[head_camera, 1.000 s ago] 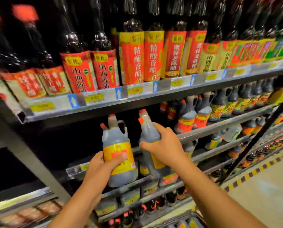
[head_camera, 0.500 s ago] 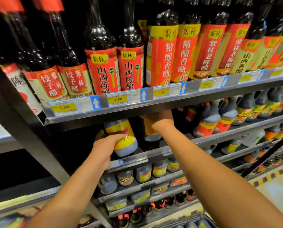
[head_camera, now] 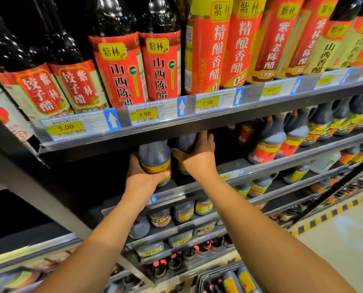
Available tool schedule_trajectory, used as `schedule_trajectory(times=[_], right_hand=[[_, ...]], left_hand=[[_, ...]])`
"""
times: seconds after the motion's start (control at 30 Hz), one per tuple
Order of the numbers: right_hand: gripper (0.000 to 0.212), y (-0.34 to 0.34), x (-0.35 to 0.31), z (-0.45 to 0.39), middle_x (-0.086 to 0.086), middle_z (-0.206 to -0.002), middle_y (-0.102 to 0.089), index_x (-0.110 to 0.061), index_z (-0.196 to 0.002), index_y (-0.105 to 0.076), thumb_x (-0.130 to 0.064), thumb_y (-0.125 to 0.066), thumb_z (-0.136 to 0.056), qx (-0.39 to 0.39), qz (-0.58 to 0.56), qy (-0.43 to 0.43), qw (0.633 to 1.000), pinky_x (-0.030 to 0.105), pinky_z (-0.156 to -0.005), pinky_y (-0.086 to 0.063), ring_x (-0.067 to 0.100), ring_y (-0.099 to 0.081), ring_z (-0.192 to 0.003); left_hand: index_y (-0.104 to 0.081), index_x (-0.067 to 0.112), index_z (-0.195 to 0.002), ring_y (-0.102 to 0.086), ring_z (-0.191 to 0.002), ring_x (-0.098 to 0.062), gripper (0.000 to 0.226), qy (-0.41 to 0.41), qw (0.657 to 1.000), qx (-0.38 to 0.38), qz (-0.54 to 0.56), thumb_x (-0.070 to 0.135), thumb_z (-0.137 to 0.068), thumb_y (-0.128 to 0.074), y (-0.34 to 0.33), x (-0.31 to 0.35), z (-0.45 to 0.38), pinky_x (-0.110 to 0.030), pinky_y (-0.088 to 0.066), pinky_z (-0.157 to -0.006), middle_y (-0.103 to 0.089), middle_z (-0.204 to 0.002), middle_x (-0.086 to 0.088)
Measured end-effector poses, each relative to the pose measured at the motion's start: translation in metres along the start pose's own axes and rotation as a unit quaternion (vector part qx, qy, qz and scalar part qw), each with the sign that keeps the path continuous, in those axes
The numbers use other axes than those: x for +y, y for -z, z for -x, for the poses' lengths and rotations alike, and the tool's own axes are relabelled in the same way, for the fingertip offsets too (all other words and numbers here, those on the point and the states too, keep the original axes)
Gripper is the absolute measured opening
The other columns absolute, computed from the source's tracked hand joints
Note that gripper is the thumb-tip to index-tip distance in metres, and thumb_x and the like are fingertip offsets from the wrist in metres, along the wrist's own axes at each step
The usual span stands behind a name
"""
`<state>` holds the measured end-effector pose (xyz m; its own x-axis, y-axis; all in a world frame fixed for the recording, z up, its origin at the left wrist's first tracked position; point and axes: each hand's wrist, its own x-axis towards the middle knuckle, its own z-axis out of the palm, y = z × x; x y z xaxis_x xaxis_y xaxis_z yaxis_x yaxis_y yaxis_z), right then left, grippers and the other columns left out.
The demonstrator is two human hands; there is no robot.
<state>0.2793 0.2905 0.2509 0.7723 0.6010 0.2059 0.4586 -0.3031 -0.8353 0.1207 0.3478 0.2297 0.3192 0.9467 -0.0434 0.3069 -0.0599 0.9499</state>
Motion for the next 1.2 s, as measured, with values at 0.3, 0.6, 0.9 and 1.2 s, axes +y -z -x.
schedule_trajectory(times=[0.3, 0.6, 0.9, 1.2], right_hand=[[0.091, 0.028, 0.027, 0.002, -0.008, -0.118, -0.064, -0.021, -0.157, -0.043, 0.003, -0.079, -0.077, -0.103, -0.071, -0.033, 0.992, 0.023, -0.089, -0.054, 0.011, -0.064, -0.107], [0.068, 0.005, 0.016, -0.038, 0.000, -0.129, -0.072, -0.024, -0.132, -0.056, -0.040, -0.089, -0.075, -0.050, -0.001, -0.033, 0.998, 0.026, -0.095, -0.051, 0.022, -0.070, -0.118], [0.080, -0.016, 0.026, -0.062, 0.005, -0.127, -0.074, -0.018, -0.132, -0.063, -0.053, -0.086, -0.064, -0.022, 0.002, -0.019, 1.000, 0.041, -0.102, -0.058, 0.029, -0.071, -0.119], [0.081, -0.024, 0.039, -0.071, -0.002, -0.118, -0.076, -0.023, -0.128, -0.064, -0.058, -0.085, -0.058, -0.029, -0.001, -0.021, 0.999, 0.042, -0.096, -0.062, 0.024, -0.074, -0.110]], left_hand=[[-0.049, 0.021, -0.128, -0.069, -0.108, -0.030, 0.077, -0.024, 0.991, 0.037, -0.125, 0.026, -0.068, -0.097, 0.000, 0.006, 0.000, -0.037, -0.054, -0.085, -0.069, -0.129, -0.008], [-0.048, 0.010, -0.141, -0.065, -0.124, -0.042, 0.077, -0.040, 0.981, 0.040, -0.184, 0.024, -0.079, -0.092, -0.010, 0.027, -0.034, -0.044, -0.053, -0.097, -0.065, -0.140, -0.019], [-0.064, 0.006, -0.139, -0.064, -0.129, -0.034, 0.058, -0.071, 0.983, 0.021, -0.165, 0.016, -0.086, -0.087, -0.021, 0.022, -0.059, -0.026, -0.042, -0.097, -0.067, -0.140, -0.018], [-0.069, 0.017, -0.136, -0.070, -0.122, -0.025, 0.070, -0.067, 0.991, 0.022, -0.116, 0.038, -0.073, -0.089, -0.019, -0.003, -0.087, -0.048, -0.054, -0.109, -0.073, -0.133, -0.006]])
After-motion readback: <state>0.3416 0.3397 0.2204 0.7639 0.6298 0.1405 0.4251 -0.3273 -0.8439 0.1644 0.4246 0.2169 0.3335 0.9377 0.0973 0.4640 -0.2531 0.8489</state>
